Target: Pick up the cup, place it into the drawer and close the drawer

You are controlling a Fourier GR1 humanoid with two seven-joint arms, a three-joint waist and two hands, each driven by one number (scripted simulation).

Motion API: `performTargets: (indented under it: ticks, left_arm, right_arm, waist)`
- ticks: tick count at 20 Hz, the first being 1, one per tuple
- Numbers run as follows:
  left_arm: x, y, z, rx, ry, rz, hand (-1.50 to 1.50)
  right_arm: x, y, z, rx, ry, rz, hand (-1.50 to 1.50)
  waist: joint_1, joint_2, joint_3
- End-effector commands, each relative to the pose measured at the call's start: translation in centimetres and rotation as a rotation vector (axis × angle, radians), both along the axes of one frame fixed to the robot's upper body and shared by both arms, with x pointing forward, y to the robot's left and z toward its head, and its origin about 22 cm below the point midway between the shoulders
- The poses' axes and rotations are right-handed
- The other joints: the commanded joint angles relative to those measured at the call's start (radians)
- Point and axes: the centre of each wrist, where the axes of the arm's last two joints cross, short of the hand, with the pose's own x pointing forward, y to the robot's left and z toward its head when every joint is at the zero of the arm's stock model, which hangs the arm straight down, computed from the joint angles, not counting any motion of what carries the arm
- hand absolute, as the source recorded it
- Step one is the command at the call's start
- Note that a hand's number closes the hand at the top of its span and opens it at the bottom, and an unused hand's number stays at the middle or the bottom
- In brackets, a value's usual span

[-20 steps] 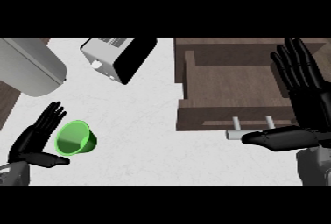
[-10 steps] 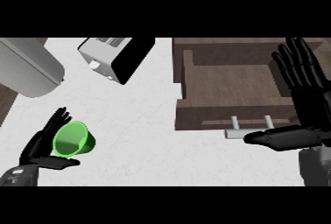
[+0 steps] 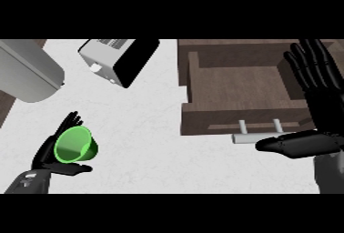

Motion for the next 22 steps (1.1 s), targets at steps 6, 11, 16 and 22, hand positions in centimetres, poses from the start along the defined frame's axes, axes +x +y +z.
performTargets:
  ticks: [6, 11, 16, 22]
  left_arm:
    - [0.3, -1.7, -0.8, -0.131, -0.116, -0.082, -1.5]
    - [0.4, -2.8, -1.2, -0.228, -0.076, -0.136, -1.5]
    - [2.3, -4.1, -0.2, -0.244, -0.19, -0.179, 1.5]
    - [2.3, -3.6, 0.1, -0.032, -0.375, -0.011, 1.5]
  right_arm:
    - [0.4, -0.9, 0.6, -0.01, 0.018, -0.011, -1.5]
    - [-0.6, -0.7, 1.1, -0.022, 0.012, 0.01, -1.5]
    - [0.4, -0.5, 0.6, -0.013, 0.019, -0.02, -1.5]
    - [0.6, -1.5, 1.1, -0.01, 0.001, -0.014, -1.5]
  waist:
    - [-0.002, 0.002, 0.0]
    - [-0.012, -0.001, -0.001]
    - [0.003, 0.003, -0.001]
    - [0.003, 0.003, 0.0]
